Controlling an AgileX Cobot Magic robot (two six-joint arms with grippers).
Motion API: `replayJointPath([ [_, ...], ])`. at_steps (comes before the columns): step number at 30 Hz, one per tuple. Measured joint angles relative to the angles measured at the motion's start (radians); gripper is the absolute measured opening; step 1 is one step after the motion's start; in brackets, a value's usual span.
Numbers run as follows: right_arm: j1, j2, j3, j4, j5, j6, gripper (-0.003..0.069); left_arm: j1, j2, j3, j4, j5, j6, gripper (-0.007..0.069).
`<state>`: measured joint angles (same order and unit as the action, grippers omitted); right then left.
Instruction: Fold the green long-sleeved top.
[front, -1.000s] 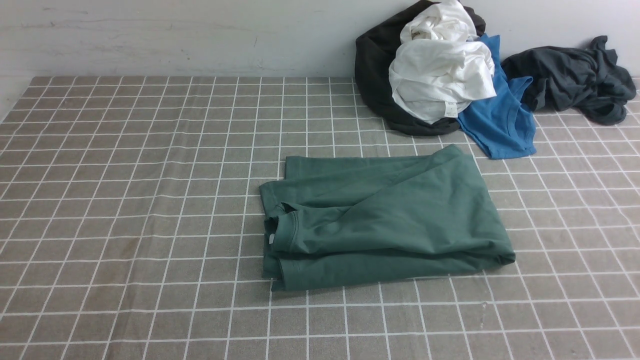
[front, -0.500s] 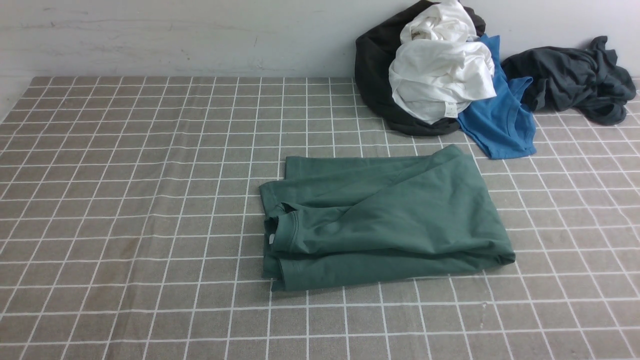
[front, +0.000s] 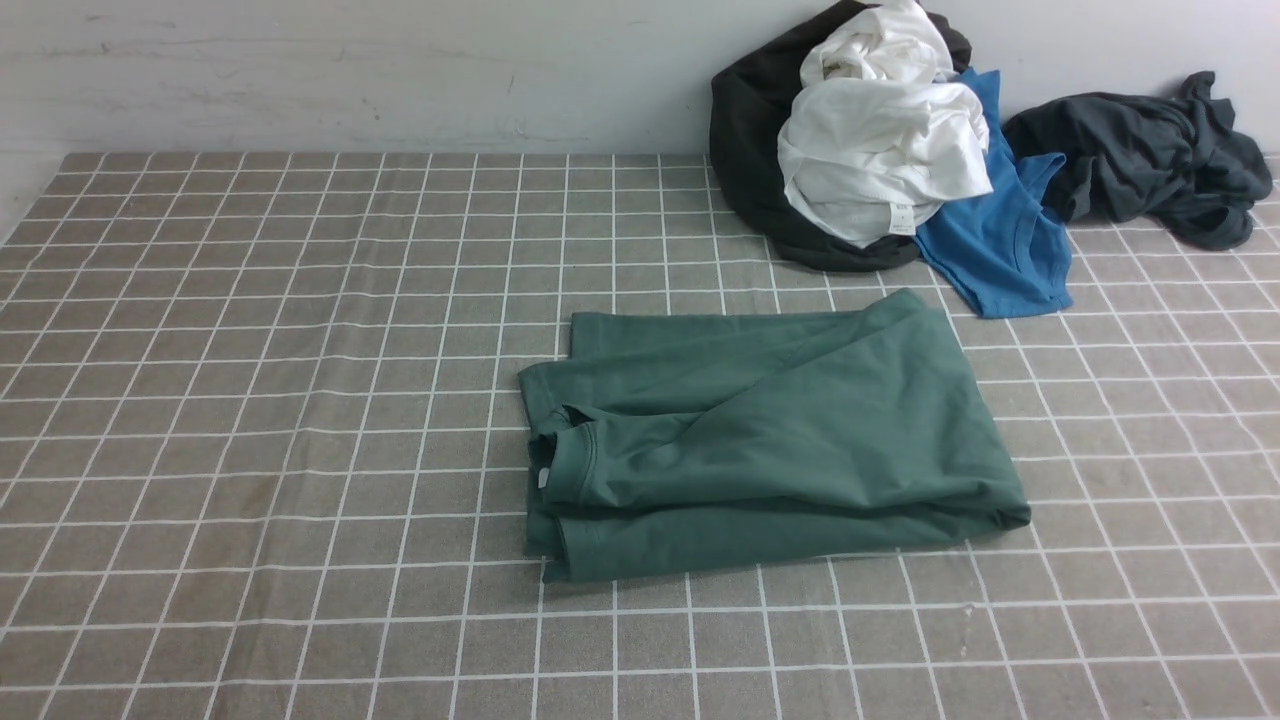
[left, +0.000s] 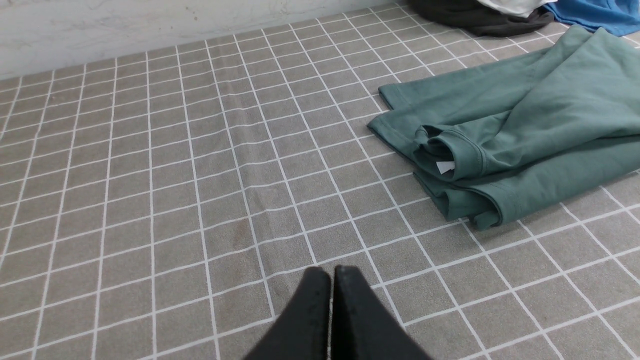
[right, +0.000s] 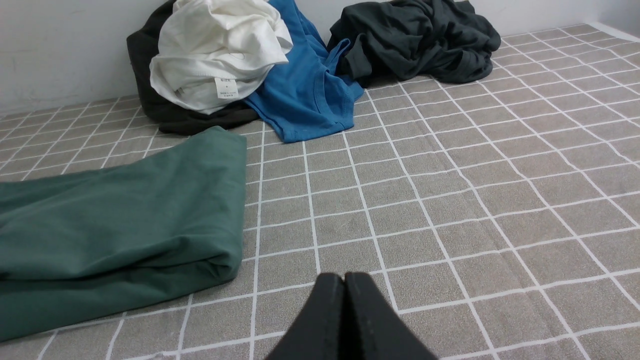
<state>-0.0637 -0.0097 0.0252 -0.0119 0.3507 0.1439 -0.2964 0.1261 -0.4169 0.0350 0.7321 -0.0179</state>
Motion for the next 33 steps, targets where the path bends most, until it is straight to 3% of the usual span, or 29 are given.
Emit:
replayJointPath([
  [14, 0.000, 0.000, 0.000, 0.000, 0.000, 0.000, -0.0015, 0.000, -0.001, 0.010, 0.000, -0.021, 0.000, -0.0008],
  [19, 0.000, 0.000, 0.000, 0.000, 0.000, 0.000, -0.0015, 0.055, -0.007, 0.125, -0.023, -0.288, 0.010, -0.0008],
  [20, 0.000, 0.000, 0.000, 0.000, 0.000, 0.000, -0.0015, 0.088, -0.013, 0.183, -0.025, -0.393, 0.018, -0.0008],
  [24, 0.000, 0.000, 0.000, 0.000, 0.001, 0.000, -0.0015, 0.206, -0.058, 0.347, -0.035, -0.554, 0.044, -0.0008],
  [29, 0.000, 0.000, 0.000, 0.000, 0.001, 0.000, -0.0015, 0.270, -0.128, 0.442, -0.055, -0.525, 0.051, -0.0008],
  [33, 0.000, 0.000, 0.000, -0.001, 0.001, 0.000, -0.0015, 0.274, -0.137, 0.443, -0.080, -0.411, 0.053, -0.0008],
])
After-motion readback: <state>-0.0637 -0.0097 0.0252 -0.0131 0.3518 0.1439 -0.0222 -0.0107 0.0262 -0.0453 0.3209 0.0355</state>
